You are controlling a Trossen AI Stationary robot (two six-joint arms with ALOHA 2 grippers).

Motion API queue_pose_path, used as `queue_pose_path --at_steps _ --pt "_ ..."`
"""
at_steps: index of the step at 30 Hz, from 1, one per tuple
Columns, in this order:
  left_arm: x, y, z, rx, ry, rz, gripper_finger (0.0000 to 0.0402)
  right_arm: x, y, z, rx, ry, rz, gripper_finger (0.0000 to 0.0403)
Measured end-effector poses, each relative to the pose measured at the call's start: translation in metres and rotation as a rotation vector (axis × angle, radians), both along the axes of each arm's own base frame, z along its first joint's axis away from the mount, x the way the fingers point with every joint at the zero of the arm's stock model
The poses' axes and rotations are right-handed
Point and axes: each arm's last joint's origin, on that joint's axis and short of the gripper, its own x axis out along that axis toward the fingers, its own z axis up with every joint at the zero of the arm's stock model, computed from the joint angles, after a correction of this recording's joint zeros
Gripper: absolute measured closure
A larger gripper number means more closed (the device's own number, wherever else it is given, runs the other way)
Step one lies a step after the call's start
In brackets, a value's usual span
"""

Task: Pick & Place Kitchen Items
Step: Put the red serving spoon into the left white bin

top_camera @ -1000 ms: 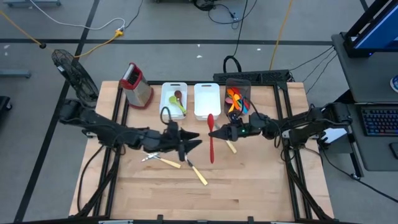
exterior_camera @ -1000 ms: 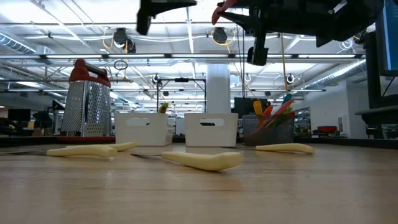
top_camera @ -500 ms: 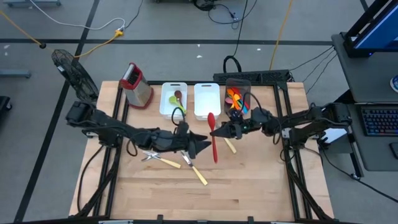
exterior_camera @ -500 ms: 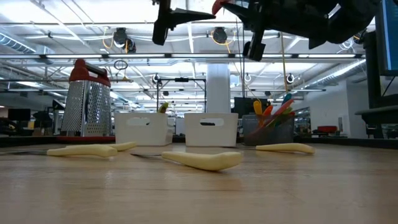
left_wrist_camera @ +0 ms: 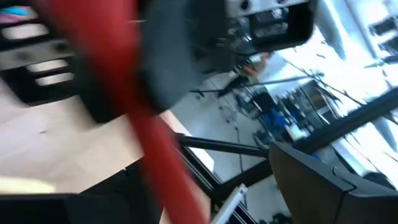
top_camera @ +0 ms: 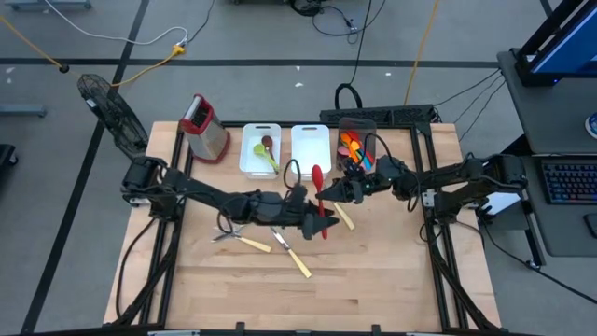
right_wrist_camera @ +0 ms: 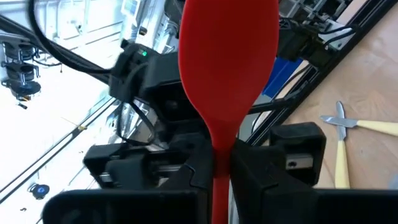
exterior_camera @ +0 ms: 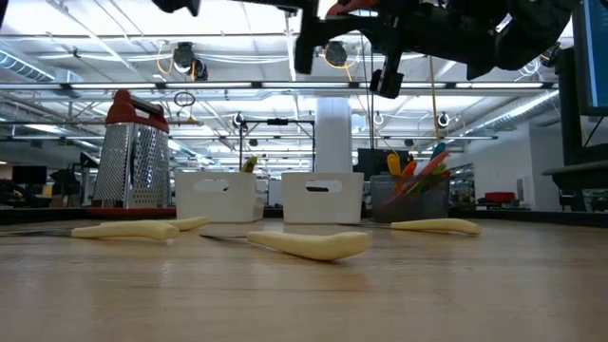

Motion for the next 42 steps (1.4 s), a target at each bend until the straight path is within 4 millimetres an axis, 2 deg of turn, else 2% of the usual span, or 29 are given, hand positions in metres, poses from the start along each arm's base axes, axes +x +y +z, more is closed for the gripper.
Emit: queue_pose_path --at_steps 4,9,14,18,26,35,42 --pt "0.005 0.005 0.006 0.024 -0.004 -0.043 0.0136 0.0 0.001 0.0 -0.006 -0.004 0.022 0.038" --pt "0.003 0.007 0.009 0.013 0.01 -0.072 0.0179 -0.001 0.0 0.001 -0.01 -0.012 0.022 0.038" --pt "0.002 0.003 0.001 -0.033 0.093 -0.116 0.0222 0.0 -0.001 0.0 -0.011 -0.005 0.018 0.038" --pt "0.0 0.002 -0.003 -0.055 0.142 -0.085 0.0252 -0.001 -0.001 0.0 -0.016 -0.009 0.018 0.038" --pt "0.001 0.004 -0.003 -0.067 0.143 -0.041 0.0354 -0.001 -0.001 0.001 -0.03 -0.016 0.019 0.038" --pt "0.001 0.007 -0.006 -0.101 0.172 -0.015 0.0354 0.0 -0.002 0.0 -0.026 -0.006 0.009 0.0373" --pt "-0.004 -0.001 -0.016 -0.143 0.269 0.036 0.0354 0.0 -0.001 -0.005 -0.006 0.048 0.013 0.0278"
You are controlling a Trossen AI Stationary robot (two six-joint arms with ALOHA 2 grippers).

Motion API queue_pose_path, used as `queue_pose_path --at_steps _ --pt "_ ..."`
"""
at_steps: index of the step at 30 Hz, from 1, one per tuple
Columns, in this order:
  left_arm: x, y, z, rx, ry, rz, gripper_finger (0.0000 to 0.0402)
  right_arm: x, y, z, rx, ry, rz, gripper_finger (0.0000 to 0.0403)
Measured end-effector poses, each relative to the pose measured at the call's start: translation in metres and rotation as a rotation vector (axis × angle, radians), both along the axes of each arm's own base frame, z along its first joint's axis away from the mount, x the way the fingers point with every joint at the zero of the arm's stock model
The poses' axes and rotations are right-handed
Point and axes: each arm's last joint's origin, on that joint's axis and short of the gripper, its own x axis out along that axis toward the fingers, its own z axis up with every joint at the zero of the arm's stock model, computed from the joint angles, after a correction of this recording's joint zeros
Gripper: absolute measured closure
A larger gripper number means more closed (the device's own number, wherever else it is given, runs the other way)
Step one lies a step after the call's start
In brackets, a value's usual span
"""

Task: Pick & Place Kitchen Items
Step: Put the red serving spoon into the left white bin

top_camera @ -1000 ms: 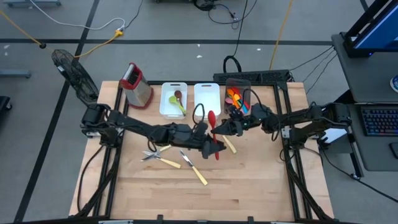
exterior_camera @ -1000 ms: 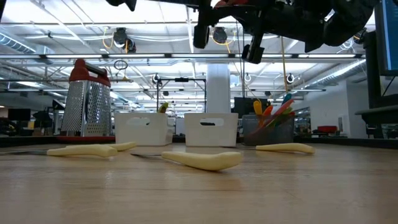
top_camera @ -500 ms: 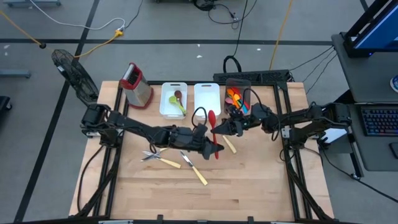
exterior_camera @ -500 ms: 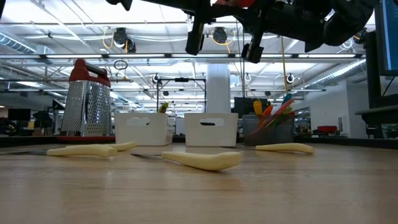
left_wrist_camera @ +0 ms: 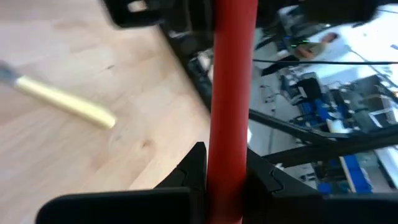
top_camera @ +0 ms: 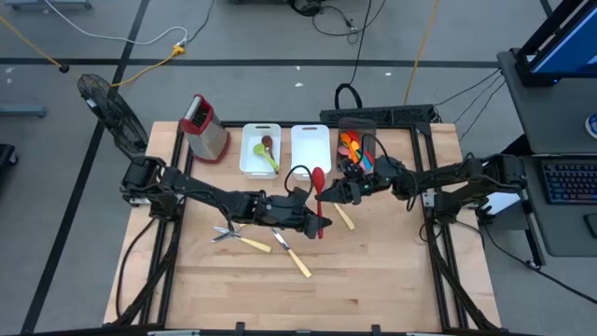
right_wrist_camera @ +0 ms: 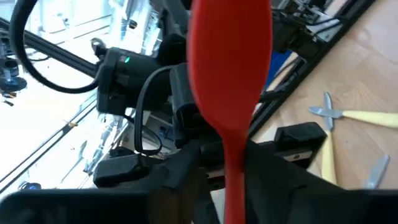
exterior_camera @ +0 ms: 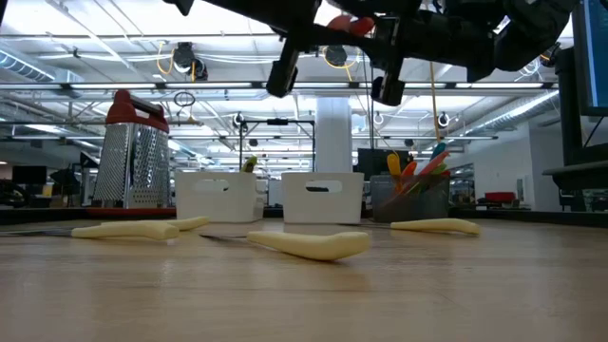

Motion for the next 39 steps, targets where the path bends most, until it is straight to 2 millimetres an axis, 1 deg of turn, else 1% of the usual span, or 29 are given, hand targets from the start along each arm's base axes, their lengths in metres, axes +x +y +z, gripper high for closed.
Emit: queue_pose_path --at_steps 4,8,11,13,14,17,21,26,30,32,39 --pt "-0.004 -0.005 -0.007 -0.033 0.075 0.018 0.0354 0.0 0.0 -0.005 0.004 0.048 0.0 0.0237" --pt "-0.008 -0.008 -0.015 -0.07 0.163 0.053 0.0356 0.0 0.0 -0.007 0.005 0.08 0.004 0.0213" --pt "-0.015 -0.009 -0.019 -0.086 0.24 0.09 0.0358 0.0 0.0 -0.008 0.002 0.087 0.005 0.0203" --pt "-0.021 -0.007 -0.02 -0.1 0.301 0.124 0.037 0.0 0.0 -0.008 0.001 0.085 0.004 0.02" --pt "-0.025 -0.006 -0.019 -0.108 0.327 0.147 0.0379 0.0 0.0 -0.008 0.0 0.085 0.004 0.02" --pt "-0.038 0.0 -0.011 -0.131 0.389 0.196 0.038 0.0 0.0 -0.008 -0.001 0.082 0.004 0.0202" --pt "-0.051 0.022 0.009 -0.197 0.42 0.196 0.038 0.0 0.0 -0.008 -0.001 0.083 0.004 0.0203" --pt "-0.071 0.063 0.025 -0.327 0.509 0.161 0.038 0.0 0.0 -0.008 -0.001 0.082 0.004 0.02" --pt "-0.087 0.098 0.027 -0.422 0.597 0.155 0.038 0.0 0.0 -0.008 -0.002 0.083 0.005 0.0202" --pt "-0.091 0.115 0.027 -0.478 0.607 0.153 0.038 0.0 0.0 -0.008 -0.005 0.081 0.005 0.0202" --pt "-0.105 0.163 0.018 -0.681 0.656 0.109 0.038 0.0 0.0 -0.008 -0.025 0.074 0.004 0.0204"
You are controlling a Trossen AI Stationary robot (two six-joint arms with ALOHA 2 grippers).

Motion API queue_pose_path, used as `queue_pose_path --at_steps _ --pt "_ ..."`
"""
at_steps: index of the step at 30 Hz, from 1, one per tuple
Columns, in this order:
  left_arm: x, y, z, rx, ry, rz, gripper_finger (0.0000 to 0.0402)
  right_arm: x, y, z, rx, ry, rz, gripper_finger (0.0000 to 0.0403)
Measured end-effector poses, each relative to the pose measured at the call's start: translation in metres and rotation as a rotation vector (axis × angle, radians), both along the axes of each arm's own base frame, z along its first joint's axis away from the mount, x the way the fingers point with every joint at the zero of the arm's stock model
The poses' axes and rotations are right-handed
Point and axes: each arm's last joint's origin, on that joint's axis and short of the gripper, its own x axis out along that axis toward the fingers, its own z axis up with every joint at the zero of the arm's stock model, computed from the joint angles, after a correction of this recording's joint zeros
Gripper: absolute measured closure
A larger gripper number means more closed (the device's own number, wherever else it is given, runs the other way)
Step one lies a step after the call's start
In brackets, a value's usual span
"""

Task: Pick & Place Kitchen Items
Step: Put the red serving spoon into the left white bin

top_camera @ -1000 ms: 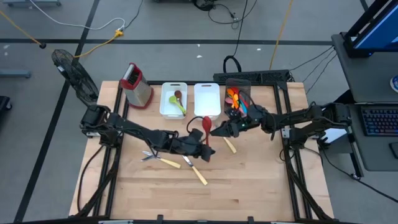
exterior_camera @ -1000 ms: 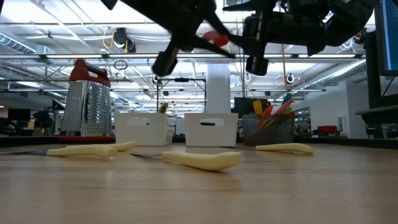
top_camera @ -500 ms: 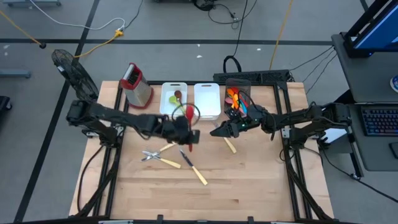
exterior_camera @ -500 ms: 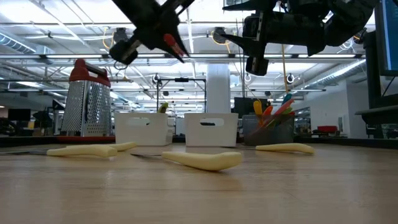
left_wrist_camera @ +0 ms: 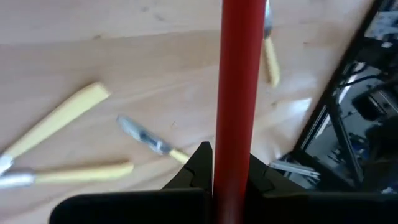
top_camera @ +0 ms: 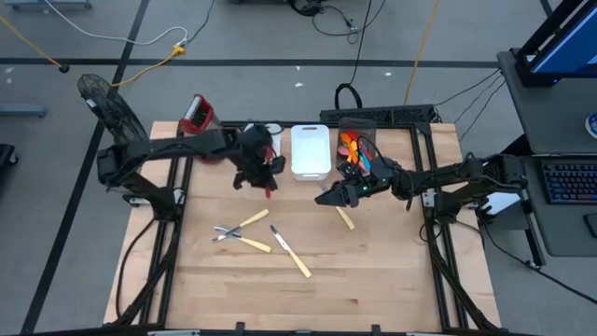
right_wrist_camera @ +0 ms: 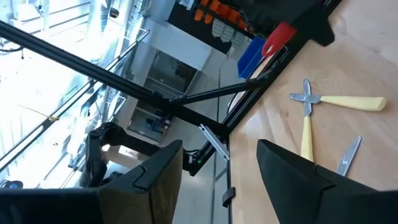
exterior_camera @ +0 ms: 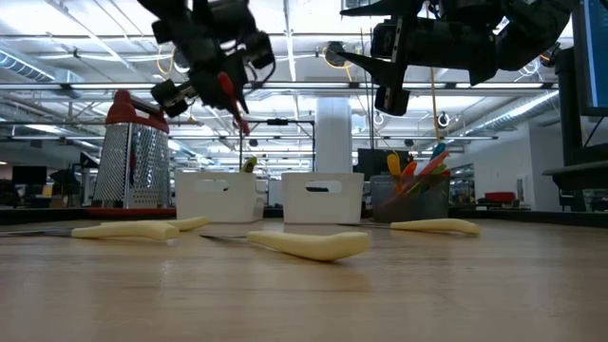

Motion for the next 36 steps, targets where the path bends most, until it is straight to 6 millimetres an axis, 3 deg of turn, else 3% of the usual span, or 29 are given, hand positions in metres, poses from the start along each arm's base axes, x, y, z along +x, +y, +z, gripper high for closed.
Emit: queue_pose_path --at_steps 10,25,36 --pt "-0.016 0.041 -0.017 -0.212 0.058 0.086 0.038 0.0 0.0 0.0 -0.004 -0.002 0.0 0.0203" --pt "-0.015 0.085 -0.053 -0.326 0.08 0.215 0.038 0.0 0.0 0.0 -0.029 -0.01 0.0 0.0203" --pt "-0.021 0.096 -0.052 -0.348 0.061 0.252 0.0373 0.0 0.0 0.0 -0.029 -0.01 0.0 0.0202"
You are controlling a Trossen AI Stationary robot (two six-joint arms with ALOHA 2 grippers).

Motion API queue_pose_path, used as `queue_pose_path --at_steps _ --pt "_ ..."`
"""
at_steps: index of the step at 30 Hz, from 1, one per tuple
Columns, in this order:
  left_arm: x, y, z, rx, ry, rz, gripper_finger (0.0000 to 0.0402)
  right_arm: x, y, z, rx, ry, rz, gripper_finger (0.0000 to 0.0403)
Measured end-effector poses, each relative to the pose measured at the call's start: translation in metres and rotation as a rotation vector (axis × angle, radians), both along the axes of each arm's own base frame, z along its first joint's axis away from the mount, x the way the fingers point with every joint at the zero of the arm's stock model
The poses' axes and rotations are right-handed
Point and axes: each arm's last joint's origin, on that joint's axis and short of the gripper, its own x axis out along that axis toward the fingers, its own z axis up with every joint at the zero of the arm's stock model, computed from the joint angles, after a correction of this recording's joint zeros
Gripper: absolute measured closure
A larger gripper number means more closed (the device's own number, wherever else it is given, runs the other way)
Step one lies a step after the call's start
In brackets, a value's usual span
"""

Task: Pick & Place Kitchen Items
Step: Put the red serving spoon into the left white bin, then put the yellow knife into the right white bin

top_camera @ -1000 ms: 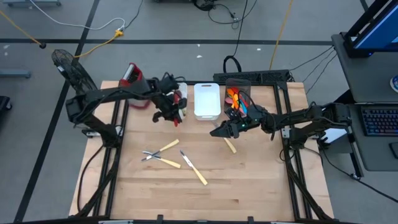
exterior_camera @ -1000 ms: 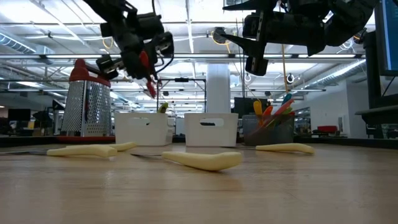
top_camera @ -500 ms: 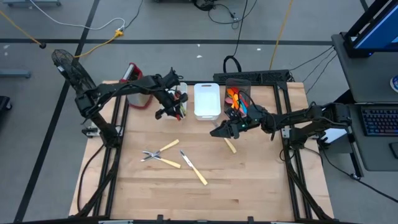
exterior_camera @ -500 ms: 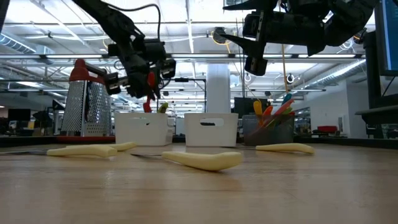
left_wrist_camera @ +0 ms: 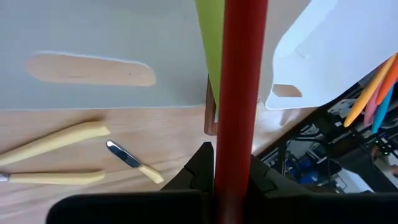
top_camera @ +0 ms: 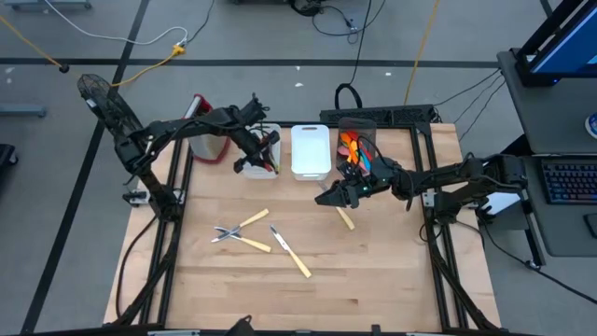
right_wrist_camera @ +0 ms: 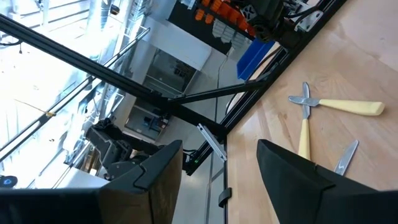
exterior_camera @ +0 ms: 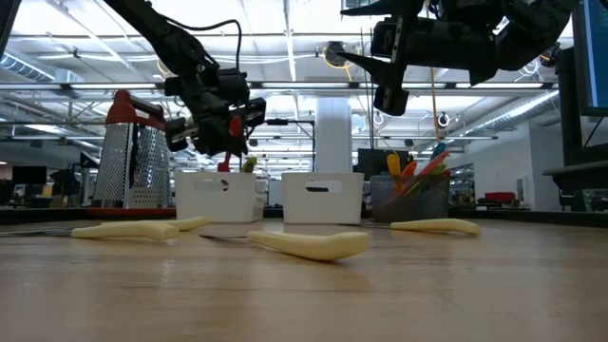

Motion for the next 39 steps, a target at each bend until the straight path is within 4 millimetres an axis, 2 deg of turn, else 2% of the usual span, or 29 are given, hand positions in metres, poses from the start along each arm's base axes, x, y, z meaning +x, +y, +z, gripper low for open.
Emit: queue_pose_path --at_steps 6,24,31,39 --pt "-0.005 0.007 -0.002 0.091 0.038 0.018 0.0366 0.0 0.0 0.0 0.0 0.0 0.0 0.0203" --pt "-0.005 0.007 -0.001 0.172 0.023 -0.035 0.0251 0.0 0.0 0.0 0.004 0.001 -0.003 0.0203" --pt "-0.013 0.005 0.016 0.211 -0.048 -0.062 0.0215 0.0 0.0 0.0 0.004 0.001 -0.003 0.02" --pt "-0.026 -0.01 0.053 0.35 -0.091 -0.039 0.0224 0.0 0.0 0.0 0.004 0.001 -0.003 0.0203"
